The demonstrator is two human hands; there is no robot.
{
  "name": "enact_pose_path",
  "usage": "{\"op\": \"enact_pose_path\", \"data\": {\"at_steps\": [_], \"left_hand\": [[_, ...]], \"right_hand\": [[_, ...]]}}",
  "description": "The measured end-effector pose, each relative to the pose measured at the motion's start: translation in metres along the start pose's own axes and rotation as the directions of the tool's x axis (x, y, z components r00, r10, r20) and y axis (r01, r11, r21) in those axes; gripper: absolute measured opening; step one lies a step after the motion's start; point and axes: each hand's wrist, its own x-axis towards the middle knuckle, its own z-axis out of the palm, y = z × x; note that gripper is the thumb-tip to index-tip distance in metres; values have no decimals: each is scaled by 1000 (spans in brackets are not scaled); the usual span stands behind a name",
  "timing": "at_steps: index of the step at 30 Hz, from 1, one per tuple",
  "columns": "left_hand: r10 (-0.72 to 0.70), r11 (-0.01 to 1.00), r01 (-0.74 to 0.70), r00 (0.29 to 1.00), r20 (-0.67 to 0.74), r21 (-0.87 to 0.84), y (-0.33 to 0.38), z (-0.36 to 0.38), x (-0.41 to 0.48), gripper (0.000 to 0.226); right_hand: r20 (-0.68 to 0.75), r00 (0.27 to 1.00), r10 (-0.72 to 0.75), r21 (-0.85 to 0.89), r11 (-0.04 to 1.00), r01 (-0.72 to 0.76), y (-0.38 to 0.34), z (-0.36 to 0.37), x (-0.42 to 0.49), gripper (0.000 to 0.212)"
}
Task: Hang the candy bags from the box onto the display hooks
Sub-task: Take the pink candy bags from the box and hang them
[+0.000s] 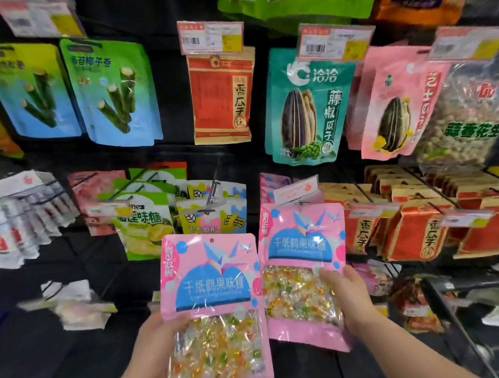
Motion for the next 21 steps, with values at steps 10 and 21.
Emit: {"op": "enact_pose_path", "data": {"at_steps": [10, 21], "left_hand": [[-14, 1000, 13, 1000, 28, 8, 3, 18, 19, 20], [-31, 999, 33, 999, 41, -36, 3, 23, 29, 22]], "right_hand": [[-24, 999, 31, -31, 999, -32, 2, -1, 28, 18], [-79, 992, 99, -39, 994, -102, 2, 12, 58, 34]]}}
